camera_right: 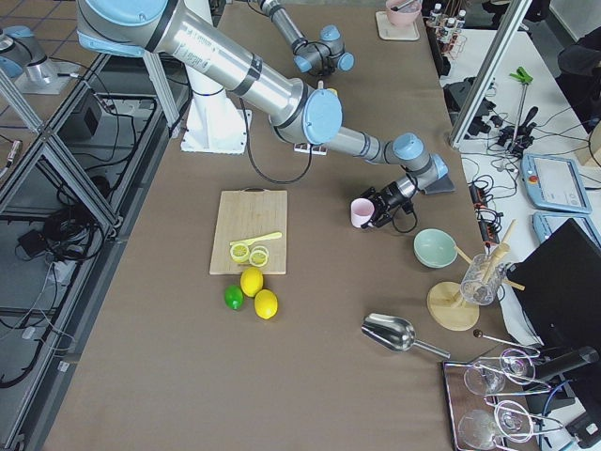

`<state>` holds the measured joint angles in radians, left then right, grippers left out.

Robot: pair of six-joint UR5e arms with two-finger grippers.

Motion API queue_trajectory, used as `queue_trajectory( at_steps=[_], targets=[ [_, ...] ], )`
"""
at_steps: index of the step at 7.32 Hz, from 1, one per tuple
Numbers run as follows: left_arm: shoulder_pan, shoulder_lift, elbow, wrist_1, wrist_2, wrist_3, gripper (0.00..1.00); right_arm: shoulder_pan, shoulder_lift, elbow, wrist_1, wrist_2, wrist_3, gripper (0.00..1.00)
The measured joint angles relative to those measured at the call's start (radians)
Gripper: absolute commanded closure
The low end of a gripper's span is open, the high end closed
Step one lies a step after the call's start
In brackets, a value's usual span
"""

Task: Place cup on cup holder

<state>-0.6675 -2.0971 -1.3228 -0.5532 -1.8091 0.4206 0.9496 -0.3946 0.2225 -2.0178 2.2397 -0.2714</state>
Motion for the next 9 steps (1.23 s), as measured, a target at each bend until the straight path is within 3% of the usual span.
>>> queue_trajectory(
  at_steps=[6, 9],
  targets=[
    [0.000, 0.007, 0.002, 0.010, -0.032, 0.001, 0.53, 0.077, 0.039, 0.013, -0.072, 0.006, -0.101, 1.00],
    [-0.035, 0.010, -0.013, 0.007, -0.030, 0.002, 0.46, 0.145, 0.041, 0.131, -0.091, 0.011, -0.150, 1.00]
  ],
)
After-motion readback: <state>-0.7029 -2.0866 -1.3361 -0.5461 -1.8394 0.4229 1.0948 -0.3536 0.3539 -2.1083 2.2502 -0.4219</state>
